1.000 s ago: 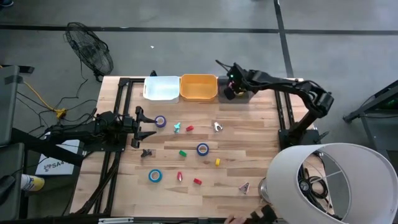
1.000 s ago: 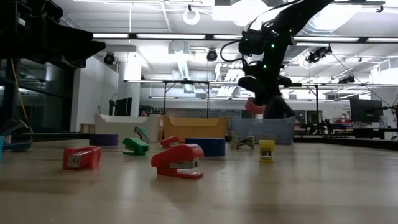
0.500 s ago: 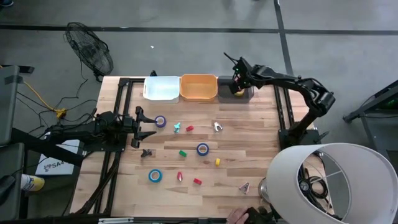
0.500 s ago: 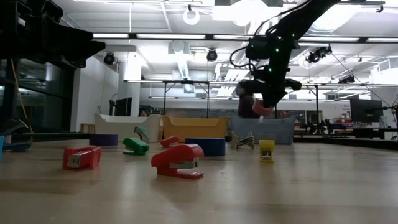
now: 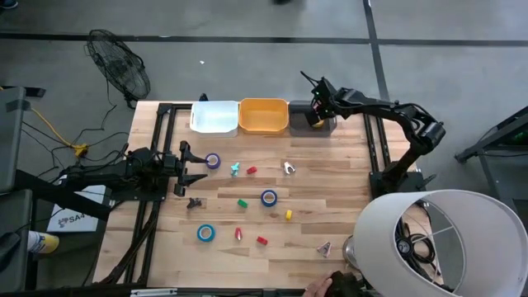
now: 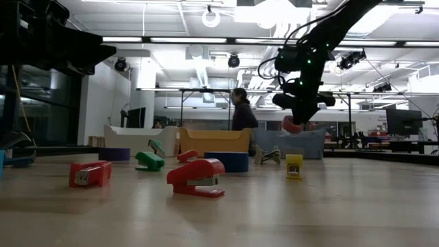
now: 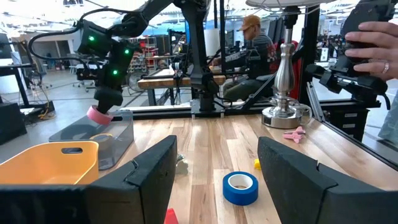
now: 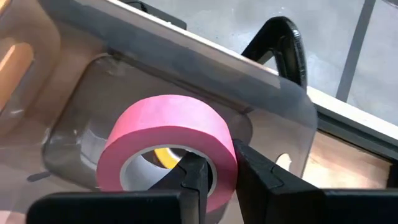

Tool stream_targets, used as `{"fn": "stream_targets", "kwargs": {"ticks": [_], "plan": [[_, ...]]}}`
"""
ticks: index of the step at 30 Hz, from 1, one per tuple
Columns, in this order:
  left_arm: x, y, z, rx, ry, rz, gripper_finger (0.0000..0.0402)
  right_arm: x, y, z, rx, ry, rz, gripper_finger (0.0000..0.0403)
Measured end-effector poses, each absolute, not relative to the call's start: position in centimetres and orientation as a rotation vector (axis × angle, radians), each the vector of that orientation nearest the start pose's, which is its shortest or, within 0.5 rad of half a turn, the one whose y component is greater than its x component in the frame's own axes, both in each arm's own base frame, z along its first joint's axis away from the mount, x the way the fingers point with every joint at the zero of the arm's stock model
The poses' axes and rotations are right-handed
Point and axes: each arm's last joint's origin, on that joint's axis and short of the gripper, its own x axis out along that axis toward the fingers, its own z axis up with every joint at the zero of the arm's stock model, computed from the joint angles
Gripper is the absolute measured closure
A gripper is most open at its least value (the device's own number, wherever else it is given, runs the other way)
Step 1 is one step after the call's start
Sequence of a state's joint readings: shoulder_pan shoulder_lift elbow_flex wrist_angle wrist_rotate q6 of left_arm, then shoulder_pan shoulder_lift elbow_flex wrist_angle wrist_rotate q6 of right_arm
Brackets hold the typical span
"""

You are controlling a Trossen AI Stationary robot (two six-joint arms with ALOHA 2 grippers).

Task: Pick and place Stapler, Stapler remover, tape
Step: Put the pink tape into the gray bin

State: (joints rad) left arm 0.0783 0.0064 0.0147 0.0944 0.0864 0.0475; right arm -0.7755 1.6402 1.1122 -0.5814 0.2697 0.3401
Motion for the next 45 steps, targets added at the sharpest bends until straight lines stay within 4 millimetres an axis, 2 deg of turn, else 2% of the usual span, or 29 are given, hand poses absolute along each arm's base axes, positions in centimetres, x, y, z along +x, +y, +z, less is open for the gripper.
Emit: {"fn": "stream_targets", "kwargs": {"ticks": [6, 12, 18, 32, 45], "plan": [[9.6, 0.5, 17.7, 0.056, -0.103, -0.006, 0.0181, 22.4, -23.3, 20.7, 0.597, 0.967, -1.097, 0.0356], [9.7, 0.5, 17.7, 0.056, -0.102, -0.006, 0.0181, 22.6, -23.6, 19.5, 0.619, 1.002, -1.070, 0.0351], [9.6, 0.5, 17.7, 0.056, -0.102, -0.006, 0.0181, 22.1, -24.5, 18.6, 0.645, 1.023, -1.093, 0.0342], [9.7, 0.5, 17.7, 0.056, -0.102, -0.006, 0.0181, 21.8, -25.0, 18.6, 0.661, 1.000, -1.084, 0.0338], [9.7, 0.5, 17.7, 0.056, -0.102, -0.006, 0.0181, 21.8, -25.1, 18.7, 0.652, 0.990, -1.101, 0.0231]]}}
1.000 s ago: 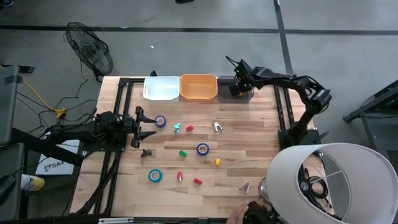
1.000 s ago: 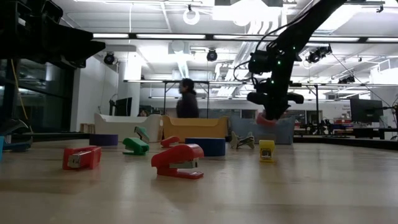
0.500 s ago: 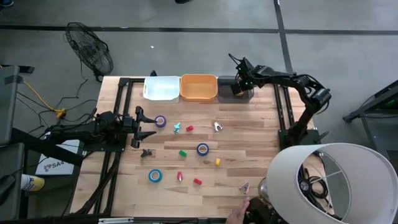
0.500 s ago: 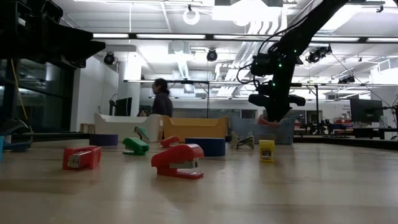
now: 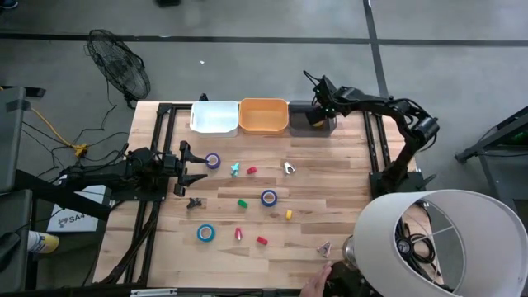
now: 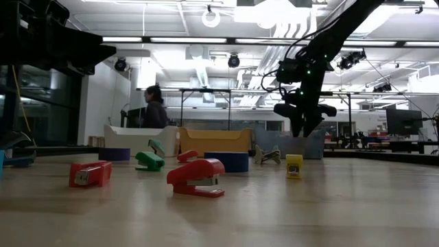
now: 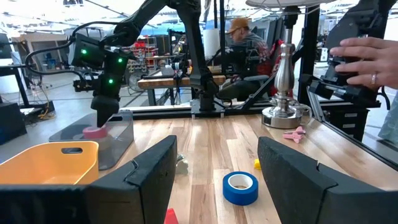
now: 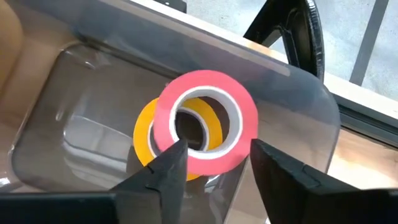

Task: Pick and place Stapler, Stapler remover, tape
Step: Put the pink tape into the gray bin, then put the blue tape into the gray bin

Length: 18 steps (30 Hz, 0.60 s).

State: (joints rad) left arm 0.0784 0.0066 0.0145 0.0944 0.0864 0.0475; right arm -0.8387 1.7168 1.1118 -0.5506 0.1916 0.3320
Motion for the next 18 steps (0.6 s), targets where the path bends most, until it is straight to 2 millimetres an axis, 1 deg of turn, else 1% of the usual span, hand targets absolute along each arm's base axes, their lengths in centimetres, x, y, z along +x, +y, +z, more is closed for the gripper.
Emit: {"fn": "stream_targets", "kwargs": {"ticks": [5, 9, 13, 18], "plan": [[9.6, 0.5, 17.7, 0.056, -0.102, -0.006, 0.0181, 22.0, -24.9, 19.1, 0.647, 0.972, -1.098, 0.0222], [9.7, 0.5, 17.7, 0.056, -0.102, -0.006, 0.0181, 22.1, -24.3, 20.2, 0.618, 0.945, -1.094, 0.0221], [9.7, 0.5, 17.7, 0.056, -0.102, -0.006, 0.0181, 22.5, -23.5, 21.3, 0.579, 0.924, -1.058, 0.0221], [9.7, 0.5, 17.7, 0.056, -0.102, -0.006, 0.0181, 23.7, -22.0, 21.8, 0.554, 0.919, -0.976, 0.0221]]}}
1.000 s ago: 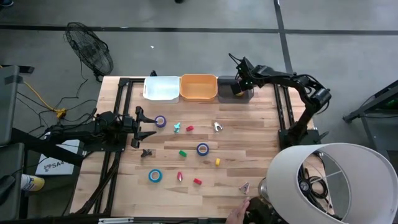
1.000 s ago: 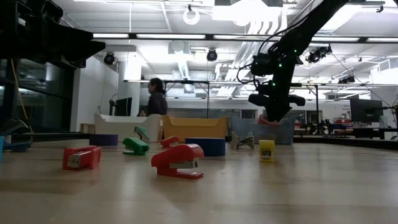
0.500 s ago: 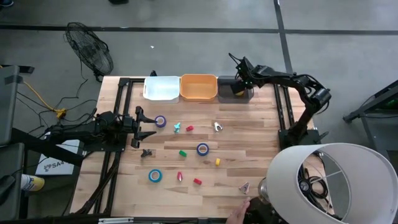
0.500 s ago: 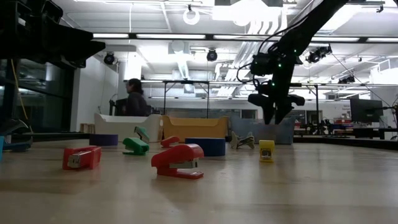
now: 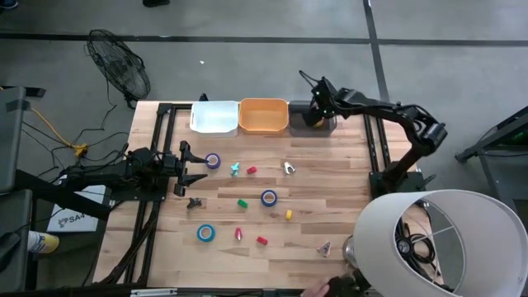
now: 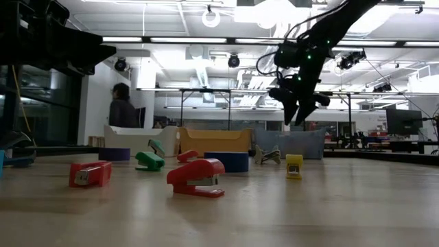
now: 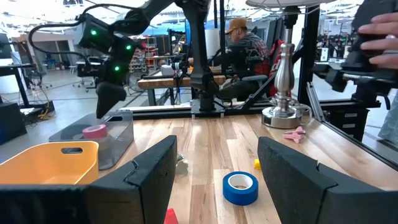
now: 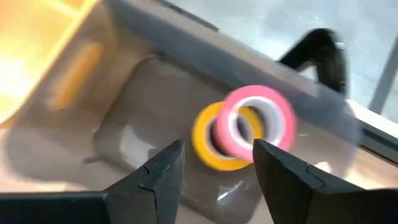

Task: Pick and place Stapler, Stapler remover, tape
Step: Put the blue tape into the gray bin

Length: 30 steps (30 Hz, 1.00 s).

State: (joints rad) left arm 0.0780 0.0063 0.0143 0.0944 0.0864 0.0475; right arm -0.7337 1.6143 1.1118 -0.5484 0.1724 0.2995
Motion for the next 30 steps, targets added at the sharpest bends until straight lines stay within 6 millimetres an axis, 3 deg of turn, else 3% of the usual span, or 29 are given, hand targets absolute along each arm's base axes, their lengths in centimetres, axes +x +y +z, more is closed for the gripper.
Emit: {"fn": "stream_targets", "kwargs": {"ticks": [17, 30], "plan": [[9.7, 0.5, 17.7, 0.056, -0.102, -0.006, 0.0181, 28.5, -15.0, 22.4, 0.372, 0.968, -0.506, 0.0221], [9.6, 0.5, 17.7, 0.056, -0.103, -0.006, 0.0181, 31.4, -7.1, 22.4, 0.087, 1.017, -0.129, 0.0221]]}}
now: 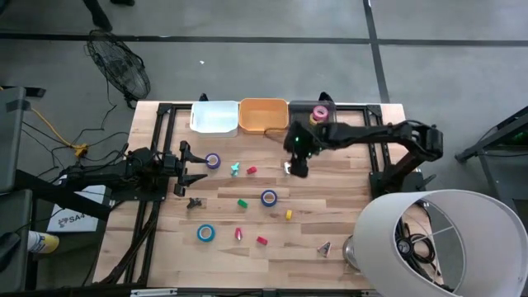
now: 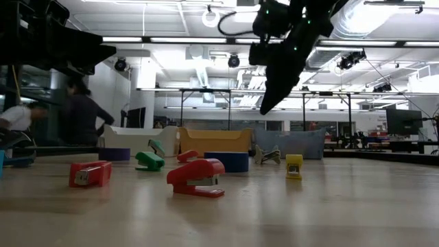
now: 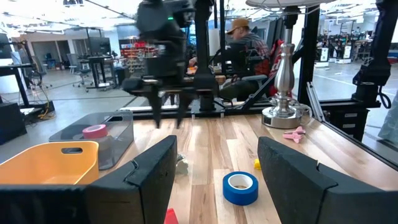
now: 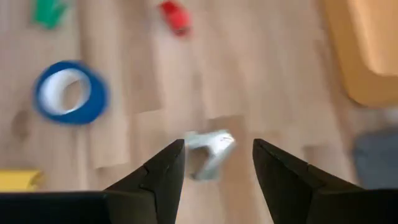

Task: Pick and place Stapler, Stapler remover, tape
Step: Put the blue tape into the gray bin

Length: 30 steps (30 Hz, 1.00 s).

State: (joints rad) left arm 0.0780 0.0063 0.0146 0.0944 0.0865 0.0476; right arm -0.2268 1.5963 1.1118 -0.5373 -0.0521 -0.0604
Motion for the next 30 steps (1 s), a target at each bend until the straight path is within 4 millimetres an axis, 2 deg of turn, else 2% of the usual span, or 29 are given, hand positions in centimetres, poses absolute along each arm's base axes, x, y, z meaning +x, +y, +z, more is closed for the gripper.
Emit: {"fn": "stream_targets", "kwargs": {"ticks": [6, 12, 22, 30], "plan": [[9.7, 0.5, 17.7, 0.056, -0.102, -0.006, 0.0181, 32.2, -3.5, 22.1, -0.027, 1.025, -0.010, 0.0221], [9.7, 0.5, 17.7, 0.056, -0.103, -0.006, 0.0181, 33.8, -1.2, 20.9, -0.083, 0.981, 0.061, 0.0221], [9.7, 0.5, 17.5, 0.054, -0.078, -0.006, 0.0181, 35.6, 0.4, 17.7, -0.138, 0.994, 0.122, 0.0221], [9.7, 0.5, 17.3, 0.052, -0.055, -0.007, 0.0181, 36.8, 3.0, 15.5, -0.197, 0.966, 0.207, 0.0221]]}}
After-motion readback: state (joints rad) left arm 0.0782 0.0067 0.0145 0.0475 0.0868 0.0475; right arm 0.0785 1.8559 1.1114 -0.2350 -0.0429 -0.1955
